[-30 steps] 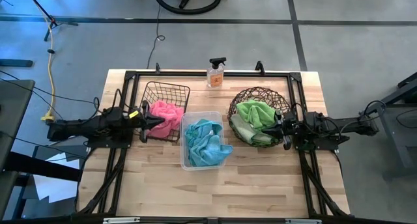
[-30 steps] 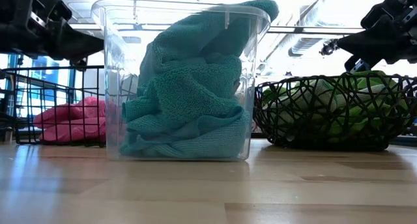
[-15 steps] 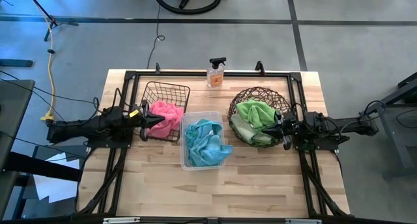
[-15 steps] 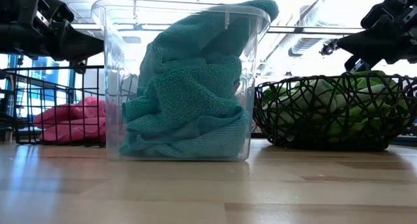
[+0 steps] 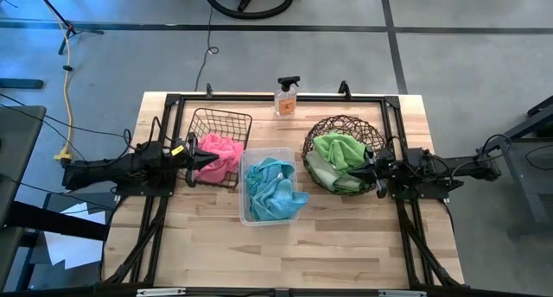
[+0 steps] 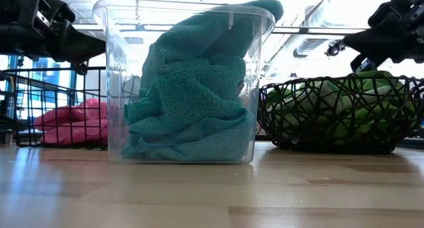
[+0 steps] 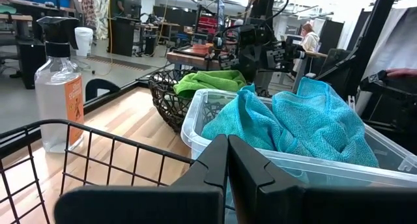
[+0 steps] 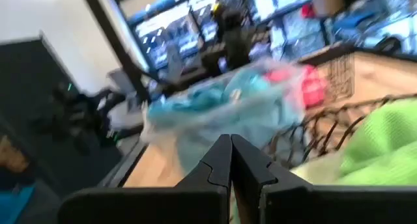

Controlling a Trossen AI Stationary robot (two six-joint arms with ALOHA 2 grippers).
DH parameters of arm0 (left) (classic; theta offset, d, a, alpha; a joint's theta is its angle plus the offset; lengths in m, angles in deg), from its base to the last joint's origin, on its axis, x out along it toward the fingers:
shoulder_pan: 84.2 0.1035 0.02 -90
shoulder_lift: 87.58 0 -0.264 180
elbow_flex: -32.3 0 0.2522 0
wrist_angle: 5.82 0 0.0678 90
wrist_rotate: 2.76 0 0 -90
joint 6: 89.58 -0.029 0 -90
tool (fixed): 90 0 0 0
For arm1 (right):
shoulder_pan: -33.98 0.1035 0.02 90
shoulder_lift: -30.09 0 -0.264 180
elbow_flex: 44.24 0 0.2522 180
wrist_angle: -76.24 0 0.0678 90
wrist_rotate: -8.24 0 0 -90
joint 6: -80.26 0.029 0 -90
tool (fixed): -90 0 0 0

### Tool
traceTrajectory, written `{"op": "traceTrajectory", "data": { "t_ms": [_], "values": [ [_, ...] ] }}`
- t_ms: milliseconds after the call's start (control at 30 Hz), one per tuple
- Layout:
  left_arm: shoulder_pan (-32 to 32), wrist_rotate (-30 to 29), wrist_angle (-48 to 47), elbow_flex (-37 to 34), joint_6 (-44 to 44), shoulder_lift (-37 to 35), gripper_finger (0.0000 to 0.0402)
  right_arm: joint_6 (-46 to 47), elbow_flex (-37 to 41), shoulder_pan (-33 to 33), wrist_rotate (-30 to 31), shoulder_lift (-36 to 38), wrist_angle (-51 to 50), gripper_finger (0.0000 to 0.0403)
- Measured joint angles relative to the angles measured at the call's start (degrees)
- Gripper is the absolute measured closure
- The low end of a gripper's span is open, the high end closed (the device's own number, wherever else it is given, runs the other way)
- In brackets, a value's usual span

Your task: Sort microfiber towel by color & place in baskets

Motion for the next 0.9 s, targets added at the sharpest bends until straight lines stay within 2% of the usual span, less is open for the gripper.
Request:
{"op": "traceTrajectory", "data": {
  "t_ms": [100,333,900],
  "values": [
    [0.0,0.0,0.0,0.0,0.0,0.0,0.0401,-1.37,0.11,-1.07,1.1,0.23,0.85,0.0402],
    [-0.02,0.0,0.03,0.0,0.01,0.15,0.0401,-13.43,0.13,-1.02,2.41,0.23,0.78,0.0402],
    [-0.02,0.0,0.02,0.0,0.01,0.15,0.0401,-13.59,0.15,-1.02,3.07,-0.8,1.04,0.0402]
  ]
}}
